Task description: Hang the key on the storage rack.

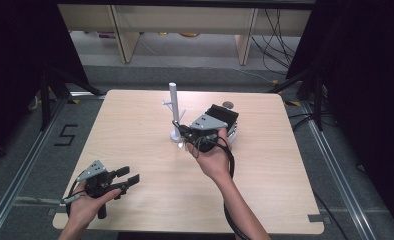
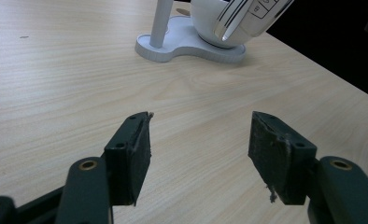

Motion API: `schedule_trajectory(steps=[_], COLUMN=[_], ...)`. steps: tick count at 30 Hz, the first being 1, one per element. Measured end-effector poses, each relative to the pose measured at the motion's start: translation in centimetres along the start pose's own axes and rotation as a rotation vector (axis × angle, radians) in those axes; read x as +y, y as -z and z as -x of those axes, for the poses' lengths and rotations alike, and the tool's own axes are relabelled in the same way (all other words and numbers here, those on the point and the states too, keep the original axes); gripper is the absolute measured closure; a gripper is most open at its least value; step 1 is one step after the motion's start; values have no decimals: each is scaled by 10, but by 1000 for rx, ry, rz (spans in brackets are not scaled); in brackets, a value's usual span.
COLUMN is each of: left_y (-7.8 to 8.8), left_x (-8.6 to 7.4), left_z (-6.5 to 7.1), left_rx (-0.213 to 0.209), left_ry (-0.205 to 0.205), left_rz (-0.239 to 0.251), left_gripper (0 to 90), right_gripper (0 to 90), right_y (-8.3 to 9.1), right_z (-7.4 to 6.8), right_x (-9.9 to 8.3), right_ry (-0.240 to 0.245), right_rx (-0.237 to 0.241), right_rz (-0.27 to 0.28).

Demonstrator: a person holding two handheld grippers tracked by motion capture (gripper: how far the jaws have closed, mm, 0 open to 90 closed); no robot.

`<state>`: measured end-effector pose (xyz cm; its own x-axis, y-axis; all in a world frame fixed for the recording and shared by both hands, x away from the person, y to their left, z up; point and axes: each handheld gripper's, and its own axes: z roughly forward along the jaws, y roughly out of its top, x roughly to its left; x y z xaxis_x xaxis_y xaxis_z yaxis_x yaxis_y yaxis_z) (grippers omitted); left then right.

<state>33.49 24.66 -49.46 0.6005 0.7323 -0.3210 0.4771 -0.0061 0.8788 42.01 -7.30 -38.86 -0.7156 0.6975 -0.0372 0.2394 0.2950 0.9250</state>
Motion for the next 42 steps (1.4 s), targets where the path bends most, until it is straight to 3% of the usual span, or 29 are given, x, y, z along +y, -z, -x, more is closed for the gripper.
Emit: schedule_trajectory(steps=[2, 3, 4, 6, 7, 8, 10, 13, 17, 23, 34, 42], left_y=[0, 1, 1, 1, 1, 2, 1, 1, 0, 0, 0, -1], left_x=[0, 0, 0, 0, 0, 0, 0, 0, -1, -2, -2, -2], left_z=[0, 0, 0, -1, -1, -1, -1, 0, -1, -1, -1, -1], left_rx=[2, 3, 2, 2, 7, 11, 6, 8, -7, 2, 0, 1], left_ry=[0, 2, 2, 2, 2, 2, 2, 4, 5, 5, 5, 6], left_rz=[0, 0, 0, 3, -2, -8, -3, -4, 6, -2, -3, -5], left_gripper=[381, 381, 381, 381, 381, 381, 381, 381, 381, 381, 381, 381], right_gripper=[859, 859, 859, 859, 859, 859, 859, 859, 859, 859, 859, 859], right_y=[-3, -3, -4, -6, -7, -7, -10, -13, -16, -24, -33, -39], right_z=[-1, -3, -2, -4, -3, -5, -5, -7, -5, -5, -2, -2], right_x=[1, 1, 2, 3, 4, 5, 7, 10, 15, 20, 26, 33], right_ry=[7, -26, -4, -24, -3, -20, -5, -37, -17, -49, -50, -53], right_rx=[-5, 4, 2, 9, 5, 1, 1, 3, -7, -15, -40, -33], right_rz=[10, -8, 0, 3, 9, 4, 12, 22, 24, 39, 36, 46])
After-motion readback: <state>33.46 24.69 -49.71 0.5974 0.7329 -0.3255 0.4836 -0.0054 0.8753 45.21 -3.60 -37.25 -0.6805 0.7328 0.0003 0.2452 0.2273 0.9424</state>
